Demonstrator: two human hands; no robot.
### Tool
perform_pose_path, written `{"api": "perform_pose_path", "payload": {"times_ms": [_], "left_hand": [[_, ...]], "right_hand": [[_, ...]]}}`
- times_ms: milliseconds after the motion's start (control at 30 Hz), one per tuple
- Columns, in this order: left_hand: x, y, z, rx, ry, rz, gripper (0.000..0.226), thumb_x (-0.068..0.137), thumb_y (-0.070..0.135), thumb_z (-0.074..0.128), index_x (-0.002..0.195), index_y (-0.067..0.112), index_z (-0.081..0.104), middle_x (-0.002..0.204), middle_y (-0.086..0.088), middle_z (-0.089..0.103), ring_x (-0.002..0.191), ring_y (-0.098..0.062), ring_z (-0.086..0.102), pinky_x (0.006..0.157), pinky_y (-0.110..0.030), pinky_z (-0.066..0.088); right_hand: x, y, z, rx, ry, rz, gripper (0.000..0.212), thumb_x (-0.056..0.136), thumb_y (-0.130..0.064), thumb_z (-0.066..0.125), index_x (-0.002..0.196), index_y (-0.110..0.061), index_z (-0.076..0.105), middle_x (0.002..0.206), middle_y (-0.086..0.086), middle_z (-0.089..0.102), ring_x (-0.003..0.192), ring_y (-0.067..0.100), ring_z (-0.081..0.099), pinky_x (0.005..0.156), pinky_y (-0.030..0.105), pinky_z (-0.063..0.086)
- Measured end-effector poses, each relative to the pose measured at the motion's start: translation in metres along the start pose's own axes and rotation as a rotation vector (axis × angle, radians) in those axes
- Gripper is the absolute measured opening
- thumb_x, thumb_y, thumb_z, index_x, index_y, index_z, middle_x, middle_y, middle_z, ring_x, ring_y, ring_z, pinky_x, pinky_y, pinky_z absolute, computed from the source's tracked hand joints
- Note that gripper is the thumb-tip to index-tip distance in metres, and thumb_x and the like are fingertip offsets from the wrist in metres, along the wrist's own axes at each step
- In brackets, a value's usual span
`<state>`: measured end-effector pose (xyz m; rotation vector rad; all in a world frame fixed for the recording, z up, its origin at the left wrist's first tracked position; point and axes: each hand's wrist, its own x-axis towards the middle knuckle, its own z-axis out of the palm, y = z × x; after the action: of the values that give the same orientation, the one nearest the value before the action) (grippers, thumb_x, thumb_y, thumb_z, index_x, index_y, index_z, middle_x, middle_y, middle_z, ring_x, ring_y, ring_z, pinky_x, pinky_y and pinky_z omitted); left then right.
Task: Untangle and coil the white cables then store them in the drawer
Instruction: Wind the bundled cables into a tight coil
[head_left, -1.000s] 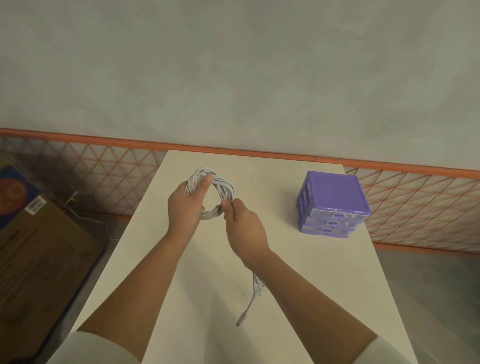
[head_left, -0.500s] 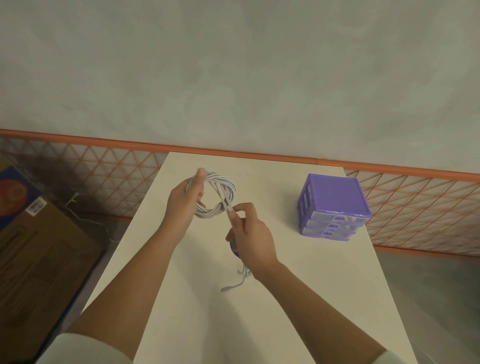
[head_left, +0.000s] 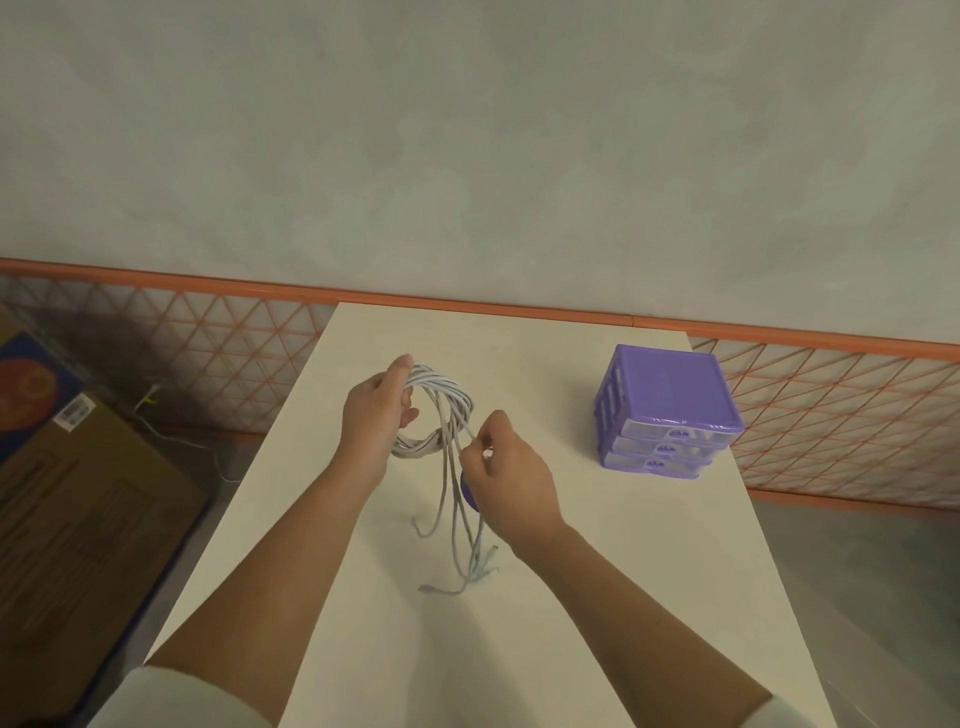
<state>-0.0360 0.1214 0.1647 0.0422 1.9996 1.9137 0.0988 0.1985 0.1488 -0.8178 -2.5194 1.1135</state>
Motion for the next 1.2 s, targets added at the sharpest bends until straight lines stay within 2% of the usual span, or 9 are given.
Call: {"api": "perform_pose_path", "payload": {"times_ms": [67, 200, 267, 433, 567, 633, 833, 967, 1200], "left_hand": [[-0.002, -0.003, 0.002, -0.006, 0.019, -0.009, 0.047, 0.091, 0.040, 0.058, 0.055, 0.017, 0.039, 0.049, 0.006, 0.036, 0.044, -0.010, 0.041, 0.066, -0.023, 0.042], [-0.005, -0.006, -0.001, -0.013, -0.001, -0.036, 0.046, 0.089, 0.043, 0.056, 0.056, 0.017, 0.039, 0.051, 0.004, 0.035, 0.043, -0.012, 0.036, 0.073, -0.030, 0.046], [-0.005, -0.004, -0.002, 0.010, 0.014, -0.040, 0.046, 0.089, 0.046, 0.057, 0.057, 0.016, 0.042, 0.053, 0.003, 0.036, 0.046, -0.013, 0.038, 0.070, -0.029, 0.047], [-0.003, -0.001, -0.009, 0.150, 0.100, 0.050, 0.049, 0.089, 0.054, 0.056, 0.072, 0.008, 0.057, 0.065, -0.001, 0.050, 0.064, -0.019, 0.053, 0.066, -0.031, 0.042], [-0.001, 0.002, -0.012, 0.305, 0.081, 0.168, 0.061, 0.090, 0.054, 0.055, 0.080, -0.007, 0.061, 0.071, -0.010, 0.054, 0.069, -0.023, 0.052, 0.067, -0.033, 0.038], [-0.004, 0.003, -0.008, 0.293, 0.075, 0.161, 0.060, 0.090, 0.053, 0.055, 0.079, -0.006, 0.061, 0.071, -0.010, 0.054, 0.067, -0.023, 0.052, 0.064, -0.032, 0.038], [-0.013, -0.004, 0.001, 0.185, -0.017, 0.057, 0.050, 0.093, 0.051, 0.052, 0.061, 0.013, 0.048, 0.053, 0.004, 0.043, 0.055, -0.016, 0.045, 0.066, -0.031, 0.041], [-0.017, -0.009, 0.008, 0.133, -0.073, 0.056, 0.048, 0.093, 0.053, 0.050, 0.071, 0.011, 0.060, 0.063, 0.000, 0.053, 0.057, -0.016, 0.048, 0.063, -0.031, 0.044], [-0.025, -0.013, 0.010, 0.213, -0.183, 0.018, 0.052, 0.096, 0.053, 0.041, 0.072, 0.013, 0.063, 0.054, 0.000, 0.042, 0.058, -0.018, 0.045, 0.053, -0.018, 0.042]], "right_hand": [[-0.001, 0.001, 0.002, -0.043, -0.037, 0.009, 0.011, 0.093, -0.024, 0.041, 0.089, -0.014, 0.041, 0.068, 0.003, 0.058, 0.054, 0.019, 0.047, 0.051, 0.033, 0.037], [0.000, -0.006, 0.007, 0.488, -0.170, 0.210, 0.021, 0.093, -0.038, 0.054, 0.095, -0.019, 0.046, 0.084, 0.006, 0.072, 0.068, 0.019, 0.064, 0.067, 0.037, 0.054], [0.003, -0.008, 0.009, 0.585, -0.226, 0.272, 0.028, 0.092, -0.041, 0.063, 0.094, -0.016, 0.050, 0.078, 0.008, 0.072, 0.063, 0.018, 0.065, 0.072, 0.038, 0.058], [0.006, -0.004, 0.001, 0.399, -0.282, 0.162, 0.029, 0.097, -0.038, 0.055, 0.082, -0.016, 0.045, 0.067, 0.005, 0.070, 0.050, 0.018, 0.058, 0.056, 0.028, 0.047], [0.014, 0.011, -0.009, -0.194, -0.213, -0.075, 0.030, 0.103, -0.044, 0.035, 0.097, -0.017, 0.045, 0.071, 0.005, 0.064, 0.067, 0.033, 0.059, 0.065, 0.039, 0.048], [0.013, 0.013, -0.007, -0.338, -0.177, -0.139, 0.032, 0.105, -0.041, 0.026, 0.103, -0.013, 0.044, 0.072, 0.005, 0.056, 0.067, 0.037, 0.054, 0.062, 0.040, 0.045], [0.010, 0.007, -0.004, -0.038, -0.127, 0.025, 0.025, 0.101, -0.038, 0.036, 0.103, -0.016, 0.048, 0.076, 0.003, 0.060, 0.077, 0.032, 0.058, 0.073, 0.042, 0.050], [0.011, 0.001, 0.002, 0.268, -0.086, 0.202, 0.037, 0.094, -0.056, 0.047, 0.105, -0.021, 0.044, 0.072, -0.002, 0.065, 0.072, 0.022, 0.066, 0.076, 0.045, 0.056], [0.020, 0.004, 0.004, -0.017, -0.036, 0.139, 0.036, 0.099, -0.056, 0.034, 0.109, -0.021, 0.038, 0.070, -0.007, 0.056, 0.065, 0.021, 0.059, 0.058, 0.035, 0.047]]}}
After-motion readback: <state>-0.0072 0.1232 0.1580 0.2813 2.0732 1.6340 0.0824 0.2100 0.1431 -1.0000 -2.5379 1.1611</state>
